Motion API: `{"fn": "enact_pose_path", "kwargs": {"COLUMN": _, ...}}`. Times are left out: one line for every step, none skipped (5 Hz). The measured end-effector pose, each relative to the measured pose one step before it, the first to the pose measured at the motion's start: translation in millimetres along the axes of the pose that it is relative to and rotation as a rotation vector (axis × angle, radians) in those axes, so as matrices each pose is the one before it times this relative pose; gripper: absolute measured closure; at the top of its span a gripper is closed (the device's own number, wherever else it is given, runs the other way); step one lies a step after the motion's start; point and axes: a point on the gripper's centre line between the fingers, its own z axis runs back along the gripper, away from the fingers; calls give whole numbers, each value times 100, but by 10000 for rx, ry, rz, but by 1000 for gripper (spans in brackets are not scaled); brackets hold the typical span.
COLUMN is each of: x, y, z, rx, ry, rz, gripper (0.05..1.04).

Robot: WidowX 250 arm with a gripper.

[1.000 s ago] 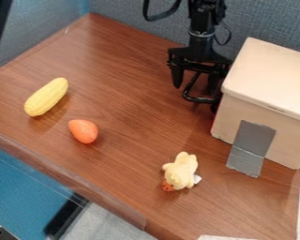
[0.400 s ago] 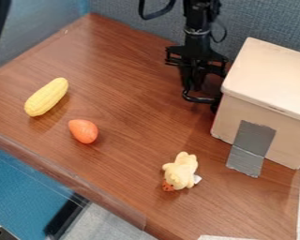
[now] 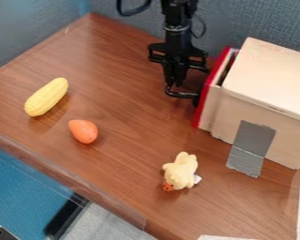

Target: Opened the wooden drawer

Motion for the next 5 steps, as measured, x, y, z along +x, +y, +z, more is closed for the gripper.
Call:
{"fn": "enact_pose_path", "kwargs": {"x": 115, "y": 2356, "z": 172, "rx": 71, "ry": -30, "rz": 309, "gripper": 960}}
{"fn": "enact_pose_path", "kwargs": {"x": -143, "y": 1685, "z": 125, "rx": 120, "ry": 24, "rz": 187, "gripper": 960}}
{"fn": "enact_pose_path", "kwargs": {"x": -51, "y": 1223, "z": 46, "rx": 65, "ry": 20, "rz": 181, "gripper": 960}}
{"fn": "enact_pose_path", "kwargs": {"x": -51, "y": 932, "z": 331, "rx": 56, "ry": -50, "rz": 147, "gripper": 919}}
{"fn": "enact_pose_path", "kwargs": {"x": 69, "y": 577, "z": 100, "rx": -101, "ry": -24, "rz": 113, "gripper": 692}}
